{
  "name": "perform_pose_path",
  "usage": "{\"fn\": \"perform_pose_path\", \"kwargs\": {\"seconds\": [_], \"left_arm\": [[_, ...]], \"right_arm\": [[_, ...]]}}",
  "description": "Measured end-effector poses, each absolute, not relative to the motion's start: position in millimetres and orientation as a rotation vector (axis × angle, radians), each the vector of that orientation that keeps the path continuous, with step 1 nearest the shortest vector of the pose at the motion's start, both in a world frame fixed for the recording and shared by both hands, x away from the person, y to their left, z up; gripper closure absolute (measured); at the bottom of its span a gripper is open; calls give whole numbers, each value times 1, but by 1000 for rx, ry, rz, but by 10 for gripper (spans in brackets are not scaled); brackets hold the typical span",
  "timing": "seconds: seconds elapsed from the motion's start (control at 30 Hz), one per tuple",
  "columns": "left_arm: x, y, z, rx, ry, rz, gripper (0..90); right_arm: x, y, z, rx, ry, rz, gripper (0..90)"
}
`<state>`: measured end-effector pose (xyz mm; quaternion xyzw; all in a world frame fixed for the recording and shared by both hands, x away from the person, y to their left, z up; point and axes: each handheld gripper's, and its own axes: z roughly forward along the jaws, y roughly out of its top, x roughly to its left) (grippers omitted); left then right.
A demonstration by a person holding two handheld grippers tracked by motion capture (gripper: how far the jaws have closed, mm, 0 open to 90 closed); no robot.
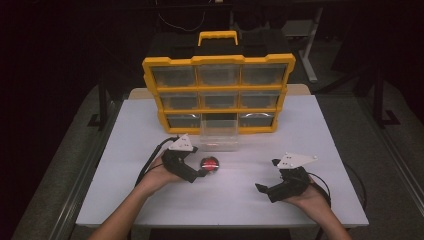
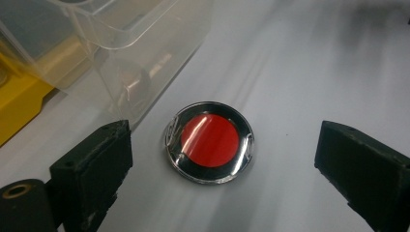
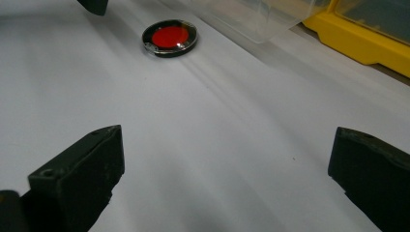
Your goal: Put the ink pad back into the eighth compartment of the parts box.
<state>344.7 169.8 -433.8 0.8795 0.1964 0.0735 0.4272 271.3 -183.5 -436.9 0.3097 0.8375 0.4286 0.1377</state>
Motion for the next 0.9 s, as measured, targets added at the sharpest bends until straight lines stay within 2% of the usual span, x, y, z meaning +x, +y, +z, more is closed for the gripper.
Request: {"fn": "perform_pose_path", "kwargs": {"seconds": [0.1,0.9], "left_arm": [[346,169,-435,2196,493,188,132],[352,150,-451,2257,454,182,154]], "right_arm": [[271,-184,-437,895,2422,1241,0],[271,-183,-437,891,2428,1246,0]]}}
